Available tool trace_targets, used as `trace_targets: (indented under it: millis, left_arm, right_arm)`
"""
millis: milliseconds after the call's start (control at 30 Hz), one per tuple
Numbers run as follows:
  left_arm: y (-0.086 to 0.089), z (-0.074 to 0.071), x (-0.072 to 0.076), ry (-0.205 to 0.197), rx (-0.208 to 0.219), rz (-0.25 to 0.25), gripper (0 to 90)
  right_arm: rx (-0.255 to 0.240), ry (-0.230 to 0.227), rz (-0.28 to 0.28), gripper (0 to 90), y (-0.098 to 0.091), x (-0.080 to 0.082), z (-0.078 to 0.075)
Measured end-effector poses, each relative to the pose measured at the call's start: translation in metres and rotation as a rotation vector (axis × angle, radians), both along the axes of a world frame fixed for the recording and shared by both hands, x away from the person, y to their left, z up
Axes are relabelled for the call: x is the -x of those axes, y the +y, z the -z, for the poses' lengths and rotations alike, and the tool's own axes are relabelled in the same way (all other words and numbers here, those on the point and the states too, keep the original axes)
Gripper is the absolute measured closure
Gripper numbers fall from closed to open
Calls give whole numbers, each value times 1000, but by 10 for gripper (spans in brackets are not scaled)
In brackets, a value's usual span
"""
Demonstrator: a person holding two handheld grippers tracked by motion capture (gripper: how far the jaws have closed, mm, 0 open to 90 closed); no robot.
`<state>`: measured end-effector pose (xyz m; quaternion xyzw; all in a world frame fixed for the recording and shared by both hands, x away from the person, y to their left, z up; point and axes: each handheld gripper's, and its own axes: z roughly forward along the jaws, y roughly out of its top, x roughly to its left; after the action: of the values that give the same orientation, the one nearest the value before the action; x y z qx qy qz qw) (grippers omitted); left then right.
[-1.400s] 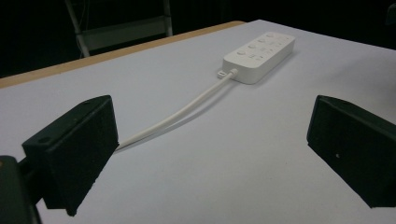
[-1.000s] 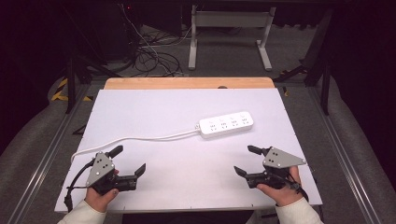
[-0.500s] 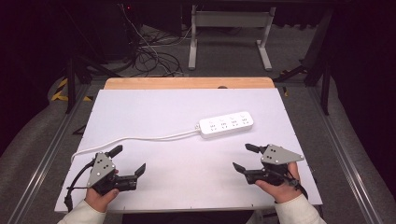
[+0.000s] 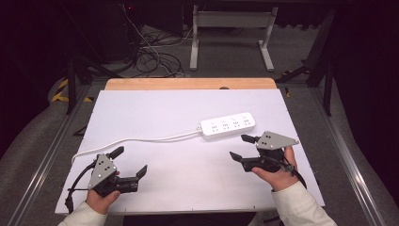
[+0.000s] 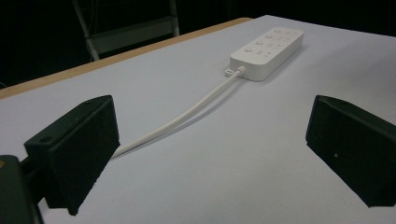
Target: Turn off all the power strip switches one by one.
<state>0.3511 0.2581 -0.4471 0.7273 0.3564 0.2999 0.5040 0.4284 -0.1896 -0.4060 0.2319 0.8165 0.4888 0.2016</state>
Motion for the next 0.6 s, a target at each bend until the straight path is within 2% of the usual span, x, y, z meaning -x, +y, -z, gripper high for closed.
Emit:
trace_targets:
  millis: [167, 600]
  left_arm:
    - [0, 0, 0, 0, 1, 1, 31]
    - [0, 0, -1, 3, 4, -1, 31]
  right_arm:
    - [-1, 14, 1, 305, 7, -16, -6]
    - [23, 5, 2, 324, 24, -39, -16]
